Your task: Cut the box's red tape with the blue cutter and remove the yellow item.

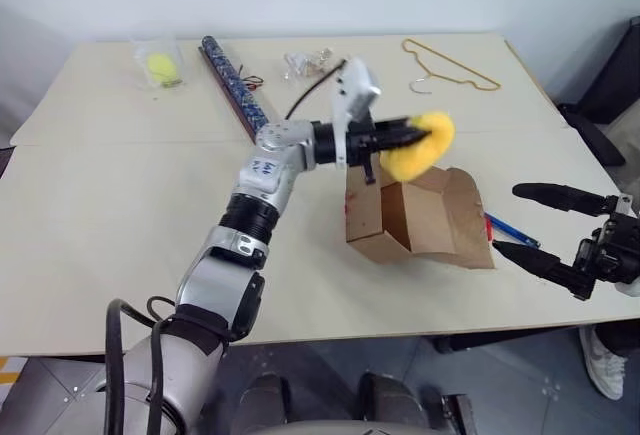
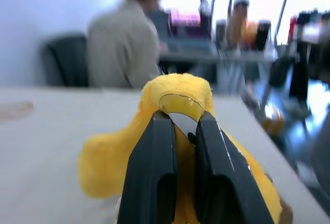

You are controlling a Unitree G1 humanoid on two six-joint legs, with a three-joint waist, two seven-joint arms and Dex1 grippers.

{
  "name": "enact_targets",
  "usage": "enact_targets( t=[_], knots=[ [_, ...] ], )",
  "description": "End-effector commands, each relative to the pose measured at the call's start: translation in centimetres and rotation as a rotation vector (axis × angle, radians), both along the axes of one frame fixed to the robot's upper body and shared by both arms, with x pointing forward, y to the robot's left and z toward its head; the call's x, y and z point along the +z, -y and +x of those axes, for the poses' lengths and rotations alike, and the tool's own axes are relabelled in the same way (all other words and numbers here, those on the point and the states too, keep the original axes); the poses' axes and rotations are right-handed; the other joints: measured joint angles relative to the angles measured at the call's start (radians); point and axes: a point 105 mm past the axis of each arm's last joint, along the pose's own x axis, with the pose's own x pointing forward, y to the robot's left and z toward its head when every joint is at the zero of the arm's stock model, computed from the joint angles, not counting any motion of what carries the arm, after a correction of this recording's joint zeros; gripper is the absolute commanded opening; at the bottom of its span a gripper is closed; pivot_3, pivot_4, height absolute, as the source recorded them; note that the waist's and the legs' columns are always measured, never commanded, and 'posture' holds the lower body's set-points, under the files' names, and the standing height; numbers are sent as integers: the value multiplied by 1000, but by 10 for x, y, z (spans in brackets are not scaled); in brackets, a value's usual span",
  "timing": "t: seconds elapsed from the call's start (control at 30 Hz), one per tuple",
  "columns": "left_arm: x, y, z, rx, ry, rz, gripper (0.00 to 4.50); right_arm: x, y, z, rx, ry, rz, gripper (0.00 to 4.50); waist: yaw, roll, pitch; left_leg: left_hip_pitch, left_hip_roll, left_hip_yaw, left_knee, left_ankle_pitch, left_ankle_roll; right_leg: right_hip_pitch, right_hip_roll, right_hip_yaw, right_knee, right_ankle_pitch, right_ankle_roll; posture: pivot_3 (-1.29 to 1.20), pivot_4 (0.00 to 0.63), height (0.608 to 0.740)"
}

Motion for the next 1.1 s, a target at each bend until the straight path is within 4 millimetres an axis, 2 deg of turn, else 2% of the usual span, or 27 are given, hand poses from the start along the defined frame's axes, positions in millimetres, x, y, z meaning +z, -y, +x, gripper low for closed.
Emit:
enact_targets(
  t=[0.03, 0.1, 0.13, 0.2, 0.23, 0.3, 0.4, 0.47, 0.53, 0.6, 0.67, 0.83, 0.93, 1.07, 1.1],
  knots=[
    [13, -50, 5, 115, 85, -100, 65, 7, -12, 1, 43, 64, 12, 4500, -10, 0, 0, 1, 0, 0, 0, 0, 0, 0, 0, 0, 0, 0, 0, 0, 150, 740],
    [9, -87, 9, 222, 90, -94, 65, 6, -24, 4, 94, 72, 22, 4500, -20, 0, 0, 1, 0, -1, -1, 0, 0, 0, 0, 0, 5, 0, 0, 0, 150, 740],
    [-10, -130, 10, 342, 96, -1, 65, 5, -40, 5, 167, 73, 50, 4500, -29, 0, 0, 1, 0, -1, -1, 0, 0, 0, 0, 0, 5, 0, 0, 0, 150, 740],
    [-38, -184, 1, 489, 96, 169, 65, 2, -64, 4, 282, 56, 79, 4500, -48, 1, 0, 3, 0, -3, -3, 0, -1, -1, 1, 1, 7, 0, -1, 0, 150, 740],
    [-50, -205, -6, 536, 84, 234, 65, -1, -72, 3, 330, 47, 81, 4500, -61, 1, 0, 4, 0, -5, -3, 0, -1, -1, 2, 1, 7, -1, -2, 0, 150, 740],
    [-65, -232, -16, 620, 85, 329, 65, -6, -81, 1, 395, 23, 80, 4500, -59, 0, 0, 4, 0, -6, -6, 0, -2, -2, 2, 0, 8, -1, -3, 0, 150, 740],
    [-89, -269, -34, 715, 62, 400, 65, -14, -92, 4, 460, 38, 72, 4500, -23, -2, 1, 1, 0, -7, -2, -3, -3, -2, 1, -2, 7, -1, -2, 0, 150, 740],
    [-100, -279, -42, 733, 7, 390, 65, -18, -95, 7, 479, 51, 63, 4500, -7, -2, 1, 1, 0, -6, 1, -5, -1, 0, 0, -2, 7, -1, -2, 0, 150, 740],
    [-112, -278, -52, 704, -69, 377, 785, -19, -95, 12, 479, 89, 59, 4500, -3, -3, 1, 1, -1, -6, 2, -6, 0, 1, 0, -2, 6, -1, -2, 0, 150, 740],
    [-115, -271, -63, 653, -102, 367, 1280, -16, -93, 14, 474, 116, 55, 4500, -9, -3, 1, 1, -1, -5, 2, -6, 0, 1, 0, -2, 6, -1, -2, 0, 150, 740],
    [-110, -269, -65, 649, -109, 356, 1942, -14, -91, 16, 464, 130, 54, 4500, -14, -3, 1, 2, 0, -5, 2, -6, -1, 0, 0, -2, 8, -1, -2, 0, 150, 740],
    [-89, -280, -80, 649, -164, 304, 3490, -11, -83, 19, 428, 140, 55, 4500, -26, -2, 1, 2, 1, -4, 0, -6, -2, -2, 1, -2, 9, -1, -2, 0, 150, 740],
    [-75, -287, -90, 674, -136, 292, 4425, -7, -80, 20, 409, 143, 63, 4500, -38, -2, 1, 2, 1, -3, 0, -6, -2, -2, 1, -2, 8, -1, -2, 0, 150, 740],
    [-66, -299, -105, 724, -137, 286, 4469, -5, -68, 21, 388, 130, 52, 4500, -41, -2, 1, 3, 1, -3, 0, -6, -2, -2, 1, -2, 8, -1, -2, 0, 150, 740],
    [-72, -314, -116, 773, -145, 353, 4469, -7, -63, 21, 379, 121, 38, 4500, -42, -2, 1, 3, 1, -3, 0, -7, -2, -2, 1, -2, 8, -1, -2, 0, 150, 740]
  ],
)
